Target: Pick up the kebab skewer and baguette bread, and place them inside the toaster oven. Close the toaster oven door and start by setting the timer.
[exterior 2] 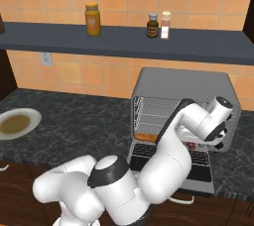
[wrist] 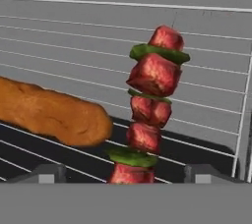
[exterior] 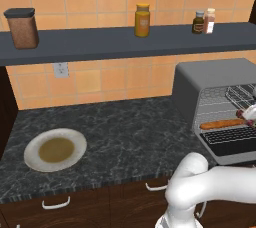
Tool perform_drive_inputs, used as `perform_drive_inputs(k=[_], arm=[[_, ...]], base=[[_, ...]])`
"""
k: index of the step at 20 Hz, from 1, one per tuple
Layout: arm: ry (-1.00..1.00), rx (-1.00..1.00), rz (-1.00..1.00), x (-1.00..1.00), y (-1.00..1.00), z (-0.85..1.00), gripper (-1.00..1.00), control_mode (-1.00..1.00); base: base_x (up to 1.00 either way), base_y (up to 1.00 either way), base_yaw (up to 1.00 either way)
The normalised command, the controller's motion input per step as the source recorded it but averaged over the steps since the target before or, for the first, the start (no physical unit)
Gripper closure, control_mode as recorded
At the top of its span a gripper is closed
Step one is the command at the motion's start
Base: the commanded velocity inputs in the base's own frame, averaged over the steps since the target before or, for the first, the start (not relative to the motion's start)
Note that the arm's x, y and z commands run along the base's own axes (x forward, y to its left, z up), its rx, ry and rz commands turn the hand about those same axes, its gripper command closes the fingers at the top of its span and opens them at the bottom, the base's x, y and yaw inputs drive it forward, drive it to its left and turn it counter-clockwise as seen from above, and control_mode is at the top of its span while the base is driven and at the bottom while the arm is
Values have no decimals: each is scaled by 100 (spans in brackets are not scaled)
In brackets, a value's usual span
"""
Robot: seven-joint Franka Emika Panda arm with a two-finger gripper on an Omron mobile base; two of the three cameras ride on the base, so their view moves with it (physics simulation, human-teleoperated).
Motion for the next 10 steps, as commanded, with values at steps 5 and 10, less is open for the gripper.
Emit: perform_drive_inputs(k=[5, 10], arm=[[-5, 0, -4, -71, -1, 58, -100, -100], [0, 0, -26, -100, 29, 11, -100, -100]], base=[[0, 0, 0], [0, 0, 0]])
